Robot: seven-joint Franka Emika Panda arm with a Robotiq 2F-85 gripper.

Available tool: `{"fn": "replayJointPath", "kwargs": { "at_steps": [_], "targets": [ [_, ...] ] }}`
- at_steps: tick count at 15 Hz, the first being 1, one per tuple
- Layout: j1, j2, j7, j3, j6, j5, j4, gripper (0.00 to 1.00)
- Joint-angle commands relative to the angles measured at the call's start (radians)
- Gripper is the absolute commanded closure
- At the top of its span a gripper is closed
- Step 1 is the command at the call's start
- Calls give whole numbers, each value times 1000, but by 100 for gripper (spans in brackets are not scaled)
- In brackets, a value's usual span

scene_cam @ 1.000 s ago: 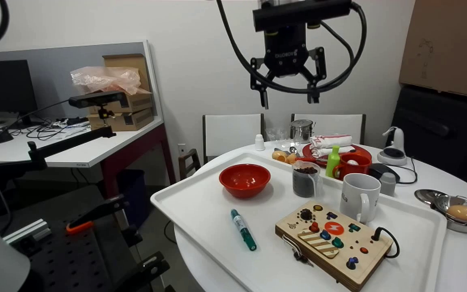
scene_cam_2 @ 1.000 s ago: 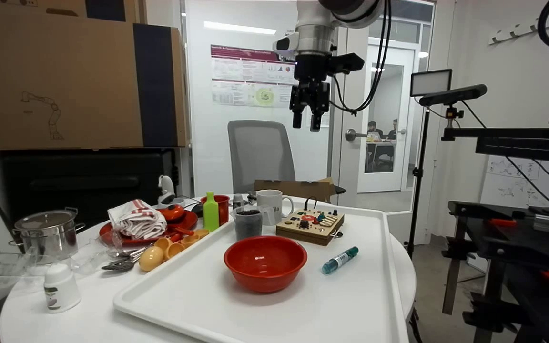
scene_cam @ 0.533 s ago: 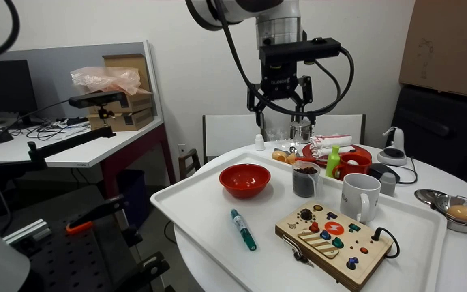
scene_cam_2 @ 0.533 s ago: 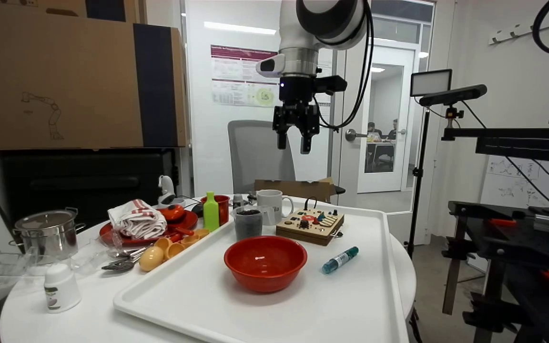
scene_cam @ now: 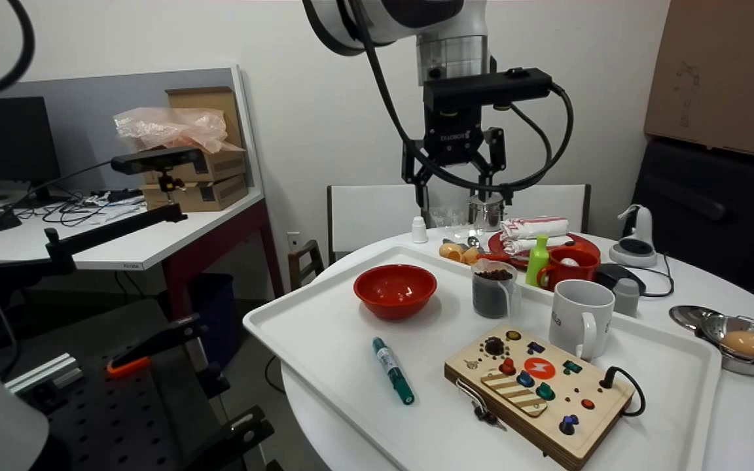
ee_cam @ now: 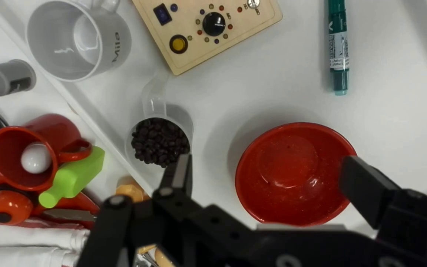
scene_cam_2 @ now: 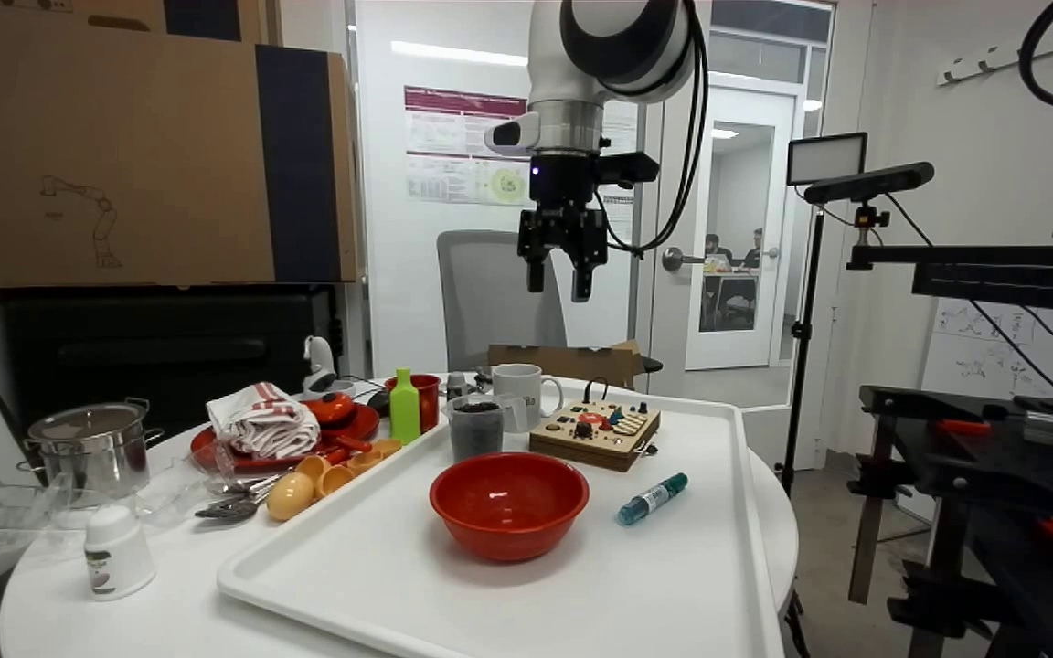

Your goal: Pour the contents inside the clear jar into the red bowl

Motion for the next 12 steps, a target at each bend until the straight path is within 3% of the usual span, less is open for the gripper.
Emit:
{"fn": "replayJointPath", "kwargs": {
  "at_steps": [1,12],
  "targets": [
    [6,20,44,-1,20,-70,5,0],
    [0,299,230,-6,88,-133,223,0]
  ]
}}
